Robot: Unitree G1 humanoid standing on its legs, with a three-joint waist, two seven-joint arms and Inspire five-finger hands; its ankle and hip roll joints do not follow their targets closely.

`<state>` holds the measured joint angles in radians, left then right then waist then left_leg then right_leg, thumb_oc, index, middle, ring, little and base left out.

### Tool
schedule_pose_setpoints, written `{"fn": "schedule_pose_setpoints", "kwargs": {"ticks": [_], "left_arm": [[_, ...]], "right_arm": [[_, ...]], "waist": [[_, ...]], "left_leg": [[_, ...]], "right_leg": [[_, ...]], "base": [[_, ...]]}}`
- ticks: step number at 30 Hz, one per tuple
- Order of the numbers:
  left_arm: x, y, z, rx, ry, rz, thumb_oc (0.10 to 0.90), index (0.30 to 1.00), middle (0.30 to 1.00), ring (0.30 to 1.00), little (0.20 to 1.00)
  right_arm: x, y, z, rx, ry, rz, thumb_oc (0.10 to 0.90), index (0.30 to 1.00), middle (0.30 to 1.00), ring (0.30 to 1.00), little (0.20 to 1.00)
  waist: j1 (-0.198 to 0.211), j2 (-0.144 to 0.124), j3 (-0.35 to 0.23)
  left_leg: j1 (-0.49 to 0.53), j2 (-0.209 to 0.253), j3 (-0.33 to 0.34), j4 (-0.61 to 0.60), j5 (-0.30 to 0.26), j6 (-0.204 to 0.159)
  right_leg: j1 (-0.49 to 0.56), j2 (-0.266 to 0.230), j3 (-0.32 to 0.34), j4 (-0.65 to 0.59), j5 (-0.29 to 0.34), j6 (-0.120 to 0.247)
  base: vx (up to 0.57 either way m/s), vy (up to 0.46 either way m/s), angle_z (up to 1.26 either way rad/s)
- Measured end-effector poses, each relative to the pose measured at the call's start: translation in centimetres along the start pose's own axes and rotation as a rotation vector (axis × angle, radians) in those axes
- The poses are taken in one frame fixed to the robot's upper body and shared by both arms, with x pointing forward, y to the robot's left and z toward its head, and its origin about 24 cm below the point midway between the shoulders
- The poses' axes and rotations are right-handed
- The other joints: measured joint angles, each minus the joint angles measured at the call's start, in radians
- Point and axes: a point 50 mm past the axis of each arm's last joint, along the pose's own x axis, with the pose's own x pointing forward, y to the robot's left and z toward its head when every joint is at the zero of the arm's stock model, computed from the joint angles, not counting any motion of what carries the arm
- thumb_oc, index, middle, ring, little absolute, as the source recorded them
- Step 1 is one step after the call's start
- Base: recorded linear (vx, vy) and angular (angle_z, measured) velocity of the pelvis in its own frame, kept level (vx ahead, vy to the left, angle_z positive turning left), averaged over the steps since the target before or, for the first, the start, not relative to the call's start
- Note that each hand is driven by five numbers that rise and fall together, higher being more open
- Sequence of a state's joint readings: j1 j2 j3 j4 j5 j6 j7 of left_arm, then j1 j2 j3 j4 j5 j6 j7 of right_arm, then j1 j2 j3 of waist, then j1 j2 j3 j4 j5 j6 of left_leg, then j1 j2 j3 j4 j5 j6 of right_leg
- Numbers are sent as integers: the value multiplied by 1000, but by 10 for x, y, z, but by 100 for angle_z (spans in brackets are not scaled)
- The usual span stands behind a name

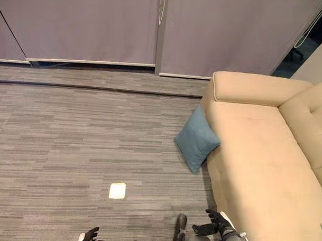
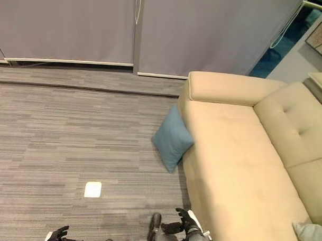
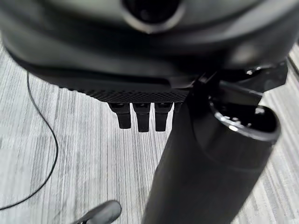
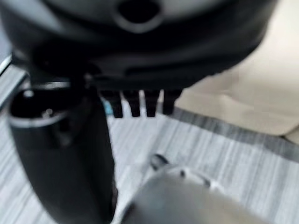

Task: Pick up all the scattered cushions and arrange them neatly on the sofa.

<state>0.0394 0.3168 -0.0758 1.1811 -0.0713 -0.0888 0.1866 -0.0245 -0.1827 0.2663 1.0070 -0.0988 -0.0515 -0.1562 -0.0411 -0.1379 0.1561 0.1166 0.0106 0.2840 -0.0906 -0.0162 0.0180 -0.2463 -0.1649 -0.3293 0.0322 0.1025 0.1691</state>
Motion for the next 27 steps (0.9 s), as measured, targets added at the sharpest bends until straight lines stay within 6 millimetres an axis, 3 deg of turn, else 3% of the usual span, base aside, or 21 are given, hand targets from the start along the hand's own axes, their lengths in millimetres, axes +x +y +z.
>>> {"fn": "schedule_pose_setpoints", "kwargs": {"ticks": [1, 2, 5, 7, 9, 10, 12, 15, 18, 19, 22, 23, 24, 27], "left_arm": [[-1, -3, -2, 6, 3, -8, 800, 900, 900, 900, 900], [-2, -8, -4, 14, 9, -21, 800, 900, 900, 900, 900], [-4, -18, -3, 17, -3, -51, 800, 900, 900, 900, 900], [-5, -22, -4, 24, 0, -62, 800, 900, 900, 900, 900], [-6, -23, -8, 29, 15, -71, 800, 900, 900, 900, 900], [-5, -22, -3, 11, -4, -68, 800, 900, 900, 900, 900], [-4, -26, 1, 13, -20, -81, 800, 900, 900, 900, 900], [-2, -25, 11, 10, -44, -77, 800, 900, 900, 900, 900], [2, -17, 25, 4, -82, -58, 800, 900, 900, 900, 900], [3, -15, 30, -3, -96, -50, 800, 900, 900, 900, 900], [4, -15, 34, -24, -94, -48, 800, 900, 900, 900, 900], [3, -19, 33, -37, -90, -56, 800, 900, 900, 900, 900], [3, -20, 29, -41, -77, -59, 800, 900, 900, 900, 900], [3, -9, 20, -22, -56, -37, 800, 900, 900, 900, 900]], "right_arm": [[-1, -2, -4, -4, 11, -4, 800, 900, 900, 900, 900], [-2, -3, -8, -8, 25, -7, 800, 900, 900, 900, 900], [-3, -15, -16, -11, 45, -35, 800, 900, 900, 900, 900], [-3, -22, -18, 5, 52, -60, 800, 900, 900, 900, 900], [-3, -27, -18, 1, 53, -73, 800, 900, 900, 900, 900], [-1, -33, -14, -11, 37, -88, 800, 900, 900, 900, 900], [1, -40, -9, -23, 24, -104, 800, 900, 900, 900, 900], [2, -36, -8, -18, 23, -97, 800, 900, 900, 900, 900], [1, -25, -8, -5, 32, -76, 800, 900, 900, 900, 900], [1, -24, -11, -3, 44, -72, 800, 900, 900, 900, 900], [1, -23, -14, -12, 58, -76, 800, 900, 900, 900, 900], [0, -26, -15, -22, 58, -81, 800, 900, 900, 900, 900], [-2, -23, -22, -37, 75, -70, 800, 900, 900, 900, 900], [-10, -4, -39, -23, 126, -21, 800, 900, 900, 900, 900]], "waist": [[4, 0, -1], [-1, 16, -1], [3, 61, -10], [0, 63, -12], [4, 44, -19], [7, 42, -22], [1, 53, -23], [2, 27, -9], [22, -20, 16], [27, -25, 18], [38, -13, 20], [43, 10, 22], [47, 27, 15], [28, -11, -11]], "left_leg": [[18, 10, -18, -1, -15, -16], [29, 25, -38, 0, -22, -33], [2, 86, -94, 58, -36, -66], [-19, 91, -117, 126, -33, -70], [-71, 96, -129, 285, -19, -124], [-138, 100, -111, 388, -32, -170], [-164, 102, -87, 381, -52, -149], [-209, 91, -68, 249, -55, -129], [-287, 122, -98, 115, 25, -161], [-298, 131, -104, 108, 40, -162], [-314, 151, -204, 49, 51, -173], [-311, 159, -216, 68, 30, -167], [-300, 146, -207, 92, 105, -129], [-241, 76, -175, 77, 103, -87]], "right_leg": [[21, 8, 7, -4, 40, -14], [51, 22, 9, -20, 58, -23], [95, 68, -31, -43, 43, -79], [136, 73, -61, -69, 36, -91], [196, 71, -76, -131, 30, -102], [203, 65, -75, -131, 19, -154], [203, 72, -67, -132, 4, -177], [205, 72, -62, -133, -6, -189], [214, 76, -40, -132, -16, -184], [214, 84, -27, -132, -17, -182], [230, 94, 34, -132, -27, -166], [238, 101, 48, -132, -28, -143], [259, 83, 93, -125, -34, -83], [263, 5, 133, -34, -82, -48]], "base": [[378, -34, 61], [208, -62, 47], [260, -69, 54], [241, -54, 55], [200, -19, 27], [165, 7, 2], [174, 19, -3], [167, 48, -5], [245, 133, -22], [229, 157, -47], [137, 112, -61], [374, 315, -108], [457, 395, -78], [232, 243, -8]]}}
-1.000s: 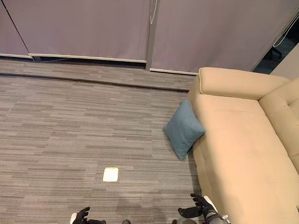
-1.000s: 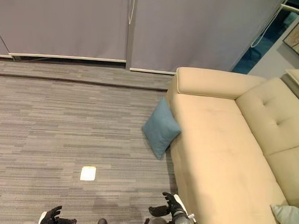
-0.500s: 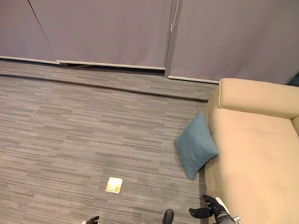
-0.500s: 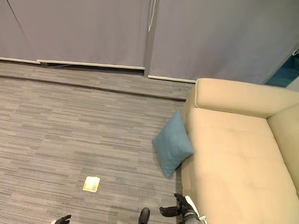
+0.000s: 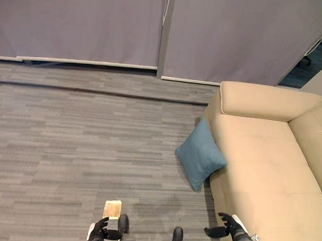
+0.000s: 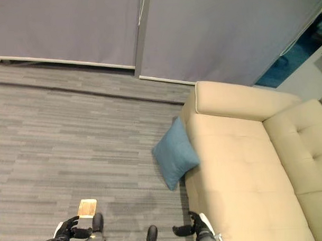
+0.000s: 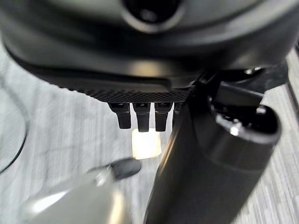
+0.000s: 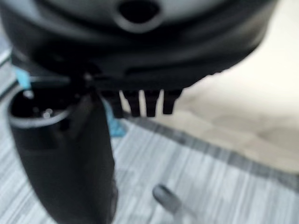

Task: Pick up all the scattered cushions and arrange them neatly on the sofa.

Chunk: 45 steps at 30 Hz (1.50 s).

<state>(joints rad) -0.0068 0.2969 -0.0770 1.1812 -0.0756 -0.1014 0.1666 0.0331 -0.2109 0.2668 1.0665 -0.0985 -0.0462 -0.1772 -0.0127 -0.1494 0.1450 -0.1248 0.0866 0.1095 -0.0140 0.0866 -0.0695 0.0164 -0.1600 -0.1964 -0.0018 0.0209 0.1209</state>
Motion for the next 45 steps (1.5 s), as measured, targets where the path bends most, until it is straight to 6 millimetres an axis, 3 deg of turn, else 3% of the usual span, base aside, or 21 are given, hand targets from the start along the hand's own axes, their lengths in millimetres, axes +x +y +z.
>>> {"fn": "schedule_pose_setpoints", "kwargs": {"ticks": [2, 6, 9, 10, 12, 14, 16, 19, 21, 22, 24, 26, 28, 30, 33, 35, 37, 40, 43, 44, 45], "left_arm": [[0, 15, -6, 19, 16, 35, 800, 900, 900, 900, 900], [-2, 17, -14, 29, 49, 39, 800, 900, 900, 900, 900], [-3, 16, -18, 30, 58, 36, 800, 900, 900, 900, 900], [-4, 20, -20, 62, 57, 37, 800, 900, 900, 900, 900], [-3, 23, -21, 70, 66, 44, 800, 900, 900, 900, 900], [-2, 18, -16, 65, 55, 32, 800, 900, 900, 900, 900], [-2, 15, -15, 60, 52, 25, 800, 900, 900, 900, 900], [-3, 14, -20, 56, 67, 24, 800, 900, 900, 900, 900], [-4, 13, -22, 60, 72, 21, 800, 900, 900, 900, 900], [-5, 9, -26, 72, 88, 13, 800, 900, 900, 900, 900], [-6, 0, -28, 72, 95, -14, 800, 900, 900, 900, 900], [-7, -7, -26, 76, 90, -32, 800, 900, 900, 900, 900], [-8, -12, -26, 75, 90, -45, 800, 900, 900, 900, 900], [-7, -18, -21, 64, 71, -57, 800, 900, 900, 900, 900], [-6, -20, -11, 55, 29, -60, 800, 900, 900, 900, 900], [-5, -16, -9, 58, 22, -52, 800, 900, 900, 900, 900], [-4, -14, -11, 61, 28, -47, 800, 900, 900, 900, 900], [-4, -14, -10, 47, 33, -45, 800, 900, 900, 900, 900], [-3, -18, -7, 40, 27, -54, 800, 900, 900, 900, 900], [-6, -21, -17, 44, 59, -61, 800, 900, 900, 900, 900], [-8, -18, -24, 48, 75, -56, 800, 900, 900, 900, 900]], "right_arm": [[-2, 13, -1, 17, 8, 29, 800, 900, 900, 900, 900], [6, 5, 26, 27, -57, 9, 800, 900, 900, 900, 900], [6, 4, 29, 26, -66, 8, 800, 900, 900, 900, 900], [4, 9, 28, 36, -74, 21, 800, 900, 900, 900, 900], [5, 8, 35, 38, -94, 24, 800, 900, 900, 900, 900], [5, 5, 30, 28, -82, 17, 800, 900, 900, 900, 900], [5, 4, 30, 31, -81, 15, 800, 900, 900, 900, 900], [6, 3, 34, 25, -92, 17, 800, 900, 900, 900, 900], [6, 3, 30, 18, -79, 17, 800, 900, 900, 900, 900], [6, 1, 29, 12, -70, 15, 800, 900, 900, 900, 900], [6, -3, 26, 17, -64, 3, 800, 900, 900, 900, 900], [6, -7, 23, 10, -55, -5, 800, 900, 900, 900, 900], [5, -11, 18, 14, -42, -17, 800, 900, 900, 900, 900], [5, -17, 13, 9, -28, -33, 800, 900, 900, 900, 900], [8, -25, 19, 0, -43, -54, 800, 900, 900, 900, 900], [8, -26, 23, -3, -53, -55, 800, 900, 900, 900, 900], [9, -27, 23, -4, -53, -59, 800, 900, 900, 900, 900], [8, -24, 20, -38, -41, -54, 800, 900, 900, 900, 900], [7, -25, 12, -40, -21, -55, 800, 900, 900, 900, 900], [3, -20, -4, -39, 28, -46, 800, 900, 900, 900, 900], [2, -16, -7, -40, 36, -31, 800, 900, 900, 900, 900]], "waist": [[2, -23, -21], [-6, 21, -12], [-5, 33, -13], [-19, 39, -20], [-37, 39, -19], [-54, 35, -21], [-62, 30, -19], [-54, 18, -20], [-55, 15, -24], [-50, 20, -25], [-59, 59, -30], [-56, 70, -30], [-60, 56, -34], [-47, 39, -33], [-49, 30, -32], [-49, 16, -28], [-53, 8, -25], [-19, 12, -26], [-11, 43, -24], [-25, 71, -50], [-24, 62, -59]], "left_leg": [[43, -44, 33, -17, -21, 42], [89, -47, 60, -35, -36, 102], [157, -53, 88, -64, -58, 122], [196, -56, 74, -77, -70, 155], [214, -56, 72, -77, -78, 166], [224, -69, 78, -76, -92, 162], [235, -80, 92, -76, -94, 152], [281, -83, 122, -75, -127, 130], [317, -81, 117, -76, -161, 102], [332, -64, 113, -69, -182, 79], [331, -21, 90, -25, -212, 57], [305, 16, 81, 93, -200, 31], [239, 29, 58, 284, -183, -22], [135, 41, 53, 475, -182, -107], [26, 32, 52, 463, -195, -88], [20, 26, 61, 265, -183, -75], [25, 22, 46, 78, -123, -69], [10, 12, -102, -52, -43, -107], [1, 20, -100, -8, -14, -58], [35, 13, -80, -12, 29, 3], [62, -2, -52, -37, 27, 12]], "right_leg": [[-34, -48, 9, 102, -24, 29], [-159, -76, 20, 372, -11, 73], [-206, -108, 22, 517, 37, 101], [-236, -88, 9, 559, -42, 126], [-255, -36, 0, 480, -77, 106], [-275, -13, -64, 333, -60, 78], [-305, -8, -114, 234, -31, 45], [-311, -11, -237, 99, 22, 45], [-278, -1, -236, 96, 37, 21], [-270, 22, -193, 102, 88, -37], [-256, 62, -182, 120, 78, -65], [-194, 92, -192, 82, 53, -103], [-126, 98, -208, 21, 52, -127], [-75, 107, -197, -35, 56, -147], [-41, 131, -170, -98, 50, -165], [-28, 143, -142, -98, 43, -166], [-1, 153, -108, -98, 27, -162], [18, 172, -24, -98, 9, -161], [56, 183, 13, -95, -6, -151], [73, 173, 38, -80, -33, -123], [60, 149, 49, -48, -46, -100]], "base": [[241, 347, -17], [188, 239, -24], [302, 216, -30], [240, 73, -18], [234, 26, -9], [165, -14, 0], [255, -6, -9], [241, 3, -21], [281, -24, 2], [293, -57, 11], [266, -64, 25], [211, -113, 17], [103, -76, 22], [115, -30, -8], [167, 45, -27], [206, 99, -48], [245, 127, -48], [203, 116, -83], [187, 155, -73], [214, 273, -73], [168, 247, -68]]}}
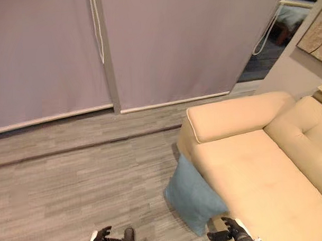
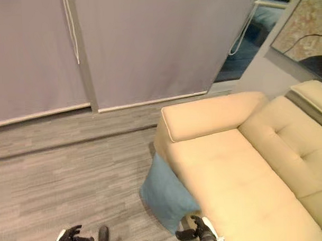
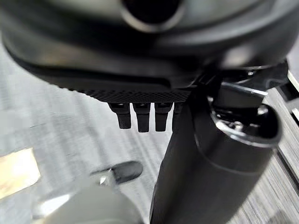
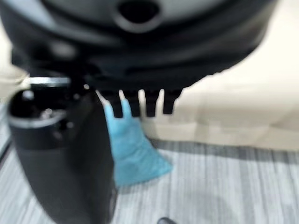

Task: Pick up all the scattered cushions and arrange them neatly on the sofa.

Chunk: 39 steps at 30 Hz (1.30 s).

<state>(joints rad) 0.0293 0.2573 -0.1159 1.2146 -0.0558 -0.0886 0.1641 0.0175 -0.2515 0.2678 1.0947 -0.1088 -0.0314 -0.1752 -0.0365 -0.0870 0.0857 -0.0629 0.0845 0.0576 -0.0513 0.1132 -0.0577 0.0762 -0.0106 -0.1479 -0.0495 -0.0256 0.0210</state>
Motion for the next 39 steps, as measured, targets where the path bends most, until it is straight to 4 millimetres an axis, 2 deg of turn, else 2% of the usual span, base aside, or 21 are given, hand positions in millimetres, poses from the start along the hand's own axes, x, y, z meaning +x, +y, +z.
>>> {"fn": "schedule_pose_setpoints", "kwargs": {"ticks": [2, 3, 5, 6, 7, 10, 11, 12, 13, 16, 19, 20, 24, 27, 28, 29, 32, 34, 36, 38, 39], "left_arm": [[0, 3, -2, 5, 9, 6, 800, 900, 900, 900, 900], [-1, 3, -4, 6, 15, 6, 800, 900, 900, 900, 900], [-1, 8, -6, 12, 20, 15, 800, 900, 900, 900, 900], [1, 11, 0, 15, 6, 22, 800, 900, 900, 900, 900], [3, 17, 8, 17, -26, 36, 800, 900, 900, 900, 900], [3, 24, 12, 21, -45, 53, 800, 900, 900, 900, 900], [3, 26, 11, 24, -45, 57, 800, 900, 900, 900, 900], [2, 27, 8, 23, -40, 60, 800, 900, 900, 900, 900], [2, 29, 5, 21, -32, 65, 800, 900, 900, 900, 900], [0, 27, -2, 22, -15, 57, 800, 900, 900, 900, 900], [0, 19, -4, 24, -8, 33, 800, 900, 900, 900, 900], [-2, 11, -6, 25, -1, 5, 800, 900, 900, 900, 900], [-1, 4, -2, 24, -14, -26, 800, 900, 900, 900, 900], [-1, -3, 3, 22, -26, -44, 800, 900, 900, 900, 900], [-1, -3, 4, 12, -29, -43, 800, 900, 900, 900, 900], [0, -4, 7, 7, -34, -43, 800, 900, 900, 900, 900], [0, -8, 10, 9, -45, -57, 800, 900, 900, 900, 900], [0, -8, 11, 10, -48, -57, 800, 900, 900, 900, 900], [1, -9, 17, 6, -66, -59, 800, 900, 900, 900, 900], [1, -11, 20, 4, -65, -69, 800, 900, 900, 900, 900], [1, -7, 14, 9, -53, -61, 800, 900, 900, 900, 900]], "right_arm": [[-2, 7, 0, -1, -4, 16, 800, 900, 900, 900, 900], [-1, 7, 3, 3, -10, 18, 800, 900, 900, 900, 900], [0, 10, 12, 11, -41, 24, 800, 900, 900, 900, 900], [-1, 11, 14, 13, -52, 26, 800, 900, 900, 900, 900], [2, 9, 27, 15, -83, 24, 800, 900, 900, 900, 900], [5, 5, 46, 14, -136, 15, 800, 900, 900, 900, 900], [6, 3, 51, 12, -150, 13, 800, 900, 900, 900, 900], [7, 2, 56, 1, -163, 16, 800, 900, 900, 900, 900], [8, 0, 61, -1, -178, 9, 800, 900, 900, 900, 900], [8, -1, 52, -5, -141, 4, 800, 900, 900, 900, 900], [6, -2, 39, 2, -105, 0, 800, 900, 900, 900, 900], [5, -3, 32, 14, -86, -4, 800, 900, 900, 900, 900], [4, -6, 23, 24, -61, -13, 800, 900, 900, 900, 900], [5, -15, 21, 12, -57, -36, 800, 900, 900, 900, 900], [5, -16, 21, 9, -55, -43, 800, 900, 900, 900, 900], [5, -18, 19, 5, -49, -49, 800, 900, 900, 900, 900], [6, -27, 22, -22, -61, -71, 800, 900, 900, 900, 900], [7, -26, 22, -23, -62, -69, 800, 900, 900, 900, 900], [7, -26, 21, -24, -55, -72, 800, 900, 900, 900, 900], [6, -28, 13, -31, -25, -74, 800, 900, 900, 900, 900], [6, -22, 12, -27, -15, -59, 800, 900, 900, 900, 900]], "waist": [[-11, -12, -2], [1, -10, -1], [-1, -10, 0], [-6, -12, 3], [0, -11, 14], [7, 5, 33], [14, 11, 39], [30, 13, 39], [27, 13, 38], [20, 23, 44], [2, 24, 43], [1, 36, 42], [-3, 45, 39], [24, 37, 35], [20, 35, 37], [25, 26, 39], [22, 45, 26], [46, 29, 27], [50, 21, 27], [46, 46, 26], [50, 33, 26]], "left_leg": [[30, -30, 41, -18, -9, 36], [54, -35, 82, -37, -7, 45], [61, -56, 113, -36, -18, 61], [64, -68, 119, -36, -25, 71], [83, -78, 158, -36, -37, 87], [109, -74, 216, -37, -56, 94], [118, -70, 259, -39, -64, 96], [127, -66, 293, -39, -76, 93], [136, -63, 292, -41, -100, 86], [146, -31, 316, -38, -99, 63], [144, -12, 315, -19, -89, 45], [141, 2, 317, 2, -97, 36], [122, 23, 276, 66, -97, 37], [72, 27, 160, 222, -96, 32], [40, 29, 127, 293, -105, 19], [21, 20, 89, 310, -136, -21], [-24, 23, 43, 230, -129, -55], [-19, 7, -13, 153, -124, -52], [-35, 2, -69, 104, -111, -68], [-24, 26, -86, 61, -87, -40], [1, 14, -34, 41, -29, -13]], "right_leg": [[-17, -37, 16, 50, -7, 24], [-39, -52, 20, 90, -22, 44], [-76, -80, 13, 147, -49, 80], [-88, -93, 14, 159, -49, 88], [-120, -111, 14, 220, -50, 100], [-146, -137, -76, 253, -48, 140], [-154, -165, -186, 253, -51, 138], [-158, -195, -308, 259, -42, 116], [-153, -200, -314, 249, -27, 133], [-160, -175, -345, 246, -26, 121], [-151, -143, -321, 232, -41, 70], [-136, -126, -316, 208, -37, 52], [-117, -96, -310, 174, -22, 22], [-92, -93, -252, 122, -11, -25], [-67, -90, -244, 90, 1, -39], [-57, -89, -227, 69, 14, -46], [-53, -67, -189, 43, 14, -40], [-67, -63, -131, 55, 4, -49], [-65, -59, -101, 48, 4, -45], [-57, -42, -80, 49, 3, -8], [-72, -66, -44, 79, -10, 18]], "base": [[104, 173, -60], [62, 105, -78], [61, 131, -61], [52, 144, -59], [47, 124, -61], [61, 96, -65], [100, 6, -91], [102, -10, -87], [141, -29, -68], [69, -76, -30], [82, -122, -10], [60, -99, -19], [-39, -56, -21], [54, 7, -44], [66, 34, -40], [76, 40, -56], [116, 73, -47], [82, 79, -62], [112, 149, -60], [115, 249, -68], [55, 176, -70]]}}
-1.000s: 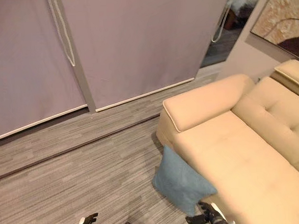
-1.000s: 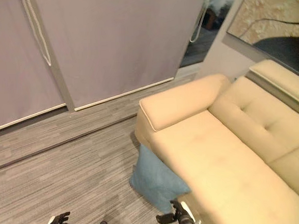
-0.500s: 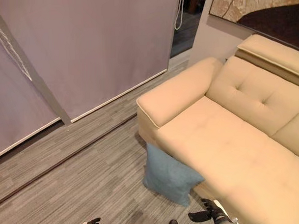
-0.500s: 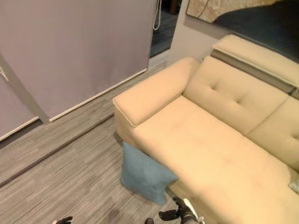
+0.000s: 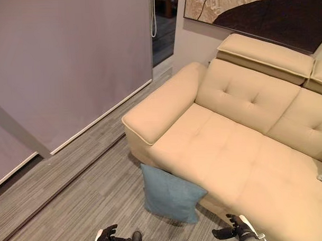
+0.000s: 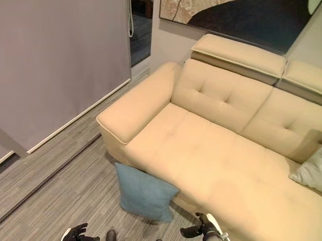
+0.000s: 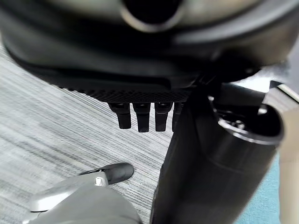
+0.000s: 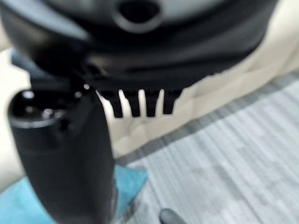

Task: Pick up all the scattered cushions and arrange them neatly on the sofa.

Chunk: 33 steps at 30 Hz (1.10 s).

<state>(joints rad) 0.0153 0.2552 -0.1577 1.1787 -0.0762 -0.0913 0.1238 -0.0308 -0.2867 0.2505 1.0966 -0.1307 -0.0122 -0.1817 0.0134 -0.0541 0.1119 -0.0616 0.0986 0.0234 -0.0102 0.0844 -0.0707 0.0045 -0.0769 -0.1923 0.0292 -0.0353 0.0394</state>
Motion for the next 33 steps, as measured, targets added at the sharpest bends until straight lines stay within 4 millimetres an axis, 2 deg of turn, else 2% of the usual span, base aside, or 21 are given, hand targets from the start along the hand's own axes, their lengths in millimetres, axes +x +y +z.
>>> {"fn": "schedule_pose_setpoints", "kwargs": {"ticks": [1, 2, 4, 6, 7, 8, 9, 10, 11, 12, 13, 14, 15, 17, 21, 22, 23, 26, 30, 33], "left_arm": [[1, 6, 3, 7, -6, 12, 800, 900, 900, 900, 900], [1, 8, 0, 13, 6, 17, 800, 900, 900, 900, 900], [1, 11, 2, 34, -1, 20, 800, 900, 900, 900, 900], [2, 13, 5, 44, -11, 23, 800, 900, 900, 900, 900], [4, 16, 19, 40, -54, 36, 800, 900, 900, 900, 900], [6, 18, 31, 37, -91, 42, 800, 900, 900, 900, 900], [7, 20, 41, 36, -118, 53, 800, 900, 900, 900, 900], [8, 22, 51, 21, -144, 64, 800, 900, 900, 900, 900], [9, 23, 61, 3, -171, 70, 800, 900, 900, 900, 900], [8, 33, 84, -38, -249, 97, 800, 900, 900, 900, 900], [8, 35, 99, -73, -294, 111, 800, 900, 900, 900, 900], [7, 36, 115, -100, -341, 118, 800, 900, 900, 900, 900], [4, 36, 131, -112, -398, 119, 800, 900, 900, 900, 900], [-4, 42, 164, -145, -524, 133, 800, 900, 900, 900, 900], [-19, 45, 211, -222, -670, 131, 800, 900, 900, 900, 900], [-30, 47, 237, -265, -759, 135, 800, 900, 900, 900, 900], [-34, 47, 247, -277, -787, 132, 800, 900, 900, 900, 900], [-46, 52, 271, -340, -865, 146, 800, 900, 900, 900, 900], [-60, 54, 294, -388, -941, 141, 800, 900, 900, 900, 900], [-68, 60, 307, -390, -980, 151, 800, 900, 900, 900, 900]], "right_arm": [[0, 5, 3, 1, -9, 12, 800, 900, 900, 900, 900], [0, 8, 8, -4, -22, 19, 800, 900, 900, 900, 900], [0, 14, 17, -1, -47, 34, 800, 900, 900, 900, 900], [2, 14, 30, -12, -85, 36, 800, 900, 900, 900, 900], [6, 6, 49, -11, -131, 11, 800, 900, 900, 900, 900], [8, -1, 63, -9, -165, -12, 800, 900, 900, 900, 900], [10, -6, 73, -5, -188, -28, 800, 900, 900, 900, 900], [11, -11, 84, -3, -213, -44, 800, 900, 900, 900, 900], [11, -15, 93, 3, -232, -56, 800, 900, 900, 900, 900], [11, -24, 112, 28, -281, -81, 800, 900, 900, 900, 900], [10, -32, 122, 58, -312, -107, 800, 900, 900, 900, 900], [10, -40, 131, 99, -335, -137, 800, 900, 900, 900, 900], [7, -52, 139, 168, -369, -180, 800, 900, 900, 900, 900], [1, -78, 174, 244, -469, -256, 800, 900, 900, 900, 900], [-14, -108, 212, 357, -586, -344, 800, 900, 900, 900, 900], [-24, -116, 232, 403, -654, -367, 800, 900, 900, 900, 900], [-27, -118, 238, 416, -675, -374, 800, 900, 900, 900, 900], [-39, -125, 255, 478, -750, -401, 800, 900, 900, 900, 900], [-51, -133, 277, 549, -813, -390, 800, 900, 900, 900, 900], [-61, -140, 294, 590, -860, -377, 800, 900, 900, 900, 900]], "waist": [[-11, -23, 2], [-17, -29, 6], [-24, -31, 11], [-22, -21, 36], [-4, -11, 87], [4, -4, 114], [9, 3, 141], [11, 7, 166], [22, 15, 185], [55, 10, 229], [58, 16, 245], [58, 20, 265], [59, 25, 274], [58, 30, 333], [42, 19, 354], [23, 9, 368], [19, 7, 374], [-1, 5, 372], [-1, 5, 372], [-1, 5, 372]], "left_leg": [[4, -23, 22, 3, -5, 10], [2, -36, 33, 4, -6, 22], [2, -63, 74, -1, -15, 38], [2, -78, 103, 2, -22, 48], [-31, -84, 138, 23, -31, 62], [-66, -81, 153, 46, -34, 66], [-90, -83, 159, 49, -32, 71], [-120, -87, 160, 68, -30, 73], [-148, -75, 169, 88, -36, 75], [-204, -61, 188, 127, -43, 83], [-241, -56, 175, 148, -53, 78], [-273, -54, 161, 176, -48, 74], [-342, -48, 147, 233, -64, 72], [-421, -38, 143, 290, -71, 69], [-577, -19, 136, 382, -81, 70], [-644, -12, 128, 437, -93, 70], [-662, -6, 126, 464, -101, 69], [-799, 7, 111, 620, -170, 73], [-930, 12, 105, 744, -205, 77], [-1015, 23, 105, 789, -216, 90]], "right_leg": [[-17, -24, 7, 13, 6, 20], [-27, -44, 12, 36, 3, 32], [-67, -74, 9, 65, 4, 45], [-87, -91, 17, 74, 15, 63], [-148, -102, 31, 105, 35, 79], [-184, -108, 30, 122, 45, 82], [-213, -113, 19, 127, 49, 87], [-238, -120, 7, 133, 62, 76], [-274, -125, -17, 149, 74, 85], [-325, -151, -124, 171, 63, 80], [-348, -159, -156, 186, 60, 65], [-379, -151, -157, 208, 57, 60], [-432, -156, -152, 251, 40, 36], [-510, -154, -144, 307, 34, 22], [-667, -170, -134, 410, 13, -8], [-729, -173, -132, 464, -3, -27], [-746, -175, -128, 484, -5, -28], [-874, -196, -102, 628, -71, -43], [-1004, -208, -78, 740, -100, -55], [-1088, -214, -72, 776, -106, -60]], "base": [[33, 187, -71], [-4, 105, -34], [-43, 145, -44], [-151, 118, -59], [-249, 88, -64], [-277, 54, -62], [-172, 9, -22], [-171, -28, -12], [-72, -58, -28], [-198, -36, -18], [-88, -17, -1], [-172, 2, 35], [-115, -11, 22], [-137, -25, 0], [-78, -15, 1], [-83, 13, 4], [-82, 13, 5], [-17, 17, 0], [-14, 17, -3], [-1, 10, -2]]}}
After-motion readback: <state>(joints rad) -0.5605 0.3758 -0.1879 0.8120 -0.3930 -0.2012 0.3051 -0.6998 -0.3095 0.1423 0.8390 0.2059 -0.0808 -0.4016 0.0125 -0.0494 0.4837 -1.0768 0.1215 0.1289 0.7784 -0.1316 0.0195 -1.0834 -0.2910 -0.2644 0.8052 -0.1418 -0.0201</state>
